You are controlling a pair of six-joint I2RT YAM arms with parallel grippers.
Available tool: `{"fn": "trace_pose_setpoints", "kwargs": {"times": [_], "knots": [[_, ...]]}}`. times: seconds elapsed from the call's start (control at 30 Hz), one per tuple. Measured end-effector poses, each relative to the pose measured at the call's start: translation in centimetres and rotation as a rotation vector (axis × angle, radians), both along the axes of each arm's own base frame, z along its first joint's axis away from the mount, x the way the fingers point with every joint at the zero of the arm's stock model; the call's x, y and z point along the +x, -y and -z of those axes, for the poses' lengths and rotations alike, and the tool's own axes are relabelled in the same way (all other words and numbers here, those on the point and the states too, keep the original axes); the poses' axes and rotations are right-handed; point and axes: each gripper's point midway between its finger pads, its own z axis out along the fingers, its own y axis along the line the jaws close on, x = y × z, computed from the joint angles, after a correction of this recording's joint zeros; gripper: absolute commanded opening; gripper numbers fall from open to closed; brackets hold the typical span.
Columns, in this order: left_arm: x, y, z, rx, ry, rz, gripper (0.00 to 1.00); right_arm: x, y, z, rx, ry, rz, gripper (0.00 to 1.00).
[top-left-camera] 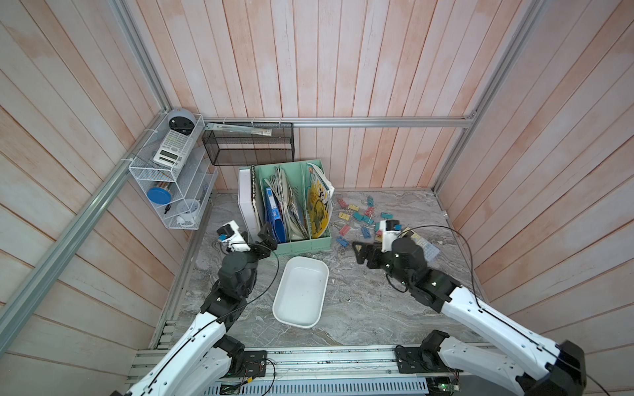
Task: Put the binder clips in the storage box
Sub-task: Adjust the storage box at the center of the board.
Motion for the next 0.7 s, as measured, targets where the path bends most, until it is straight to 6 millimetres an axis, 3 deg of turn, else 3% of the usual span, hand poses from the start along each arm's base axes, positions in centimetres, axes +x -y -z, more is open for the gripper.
{"fn": "trace_pose_setpoints", "kwargs": {"times": [0.07, 0.17, 0.27, 0.43, 0.5, 0.6, 0.7], "knots": [[0.1, 3.5, 2.5, 0.105, -0.11, 0.095, 1.0, -3.4, -3.3, 3.7, -0.112, -0.092, -0.094, 0.94], [-0.2, 6.1, 5.8, 0.239, -0.226, 0.172, 1.0, -7.3, -6.0, 7.7, -0.259, -0.158, -0.174, 0.95], [-0.4, 5.8, 8.0, 0.311, -0.298, 0.167, 1.0, -9.8, -7.6, 10.4, -0.38, -0.196, -0.225, 0.95], [-0.3, 5.0, 8.5, 0.345, -0.315, 0.131, 1.0, -11.2, -8.9, 12.6, -0.566, -0.265, -0.274, 0.97], [-0.3, 4.9, 8.3, 0.35, -0.313, 0.123, 1.0, -11.2, -8.6, 13.1, -0.623, -0.276, -0.277, 0.98], [0.0, 4.8, 7.7, 0.35, -0.303, 0.107, 1.0, -10.9, -6.3, 13.5, -0.722, -0.274, -0.239, 0.98], [0.2, 4.8, 6.9, 0.349, -0.292, 0.1, 1.0, -9.5, -1.7, 12.7, -0.774, -0.252, -0.135, 0.98]]}}
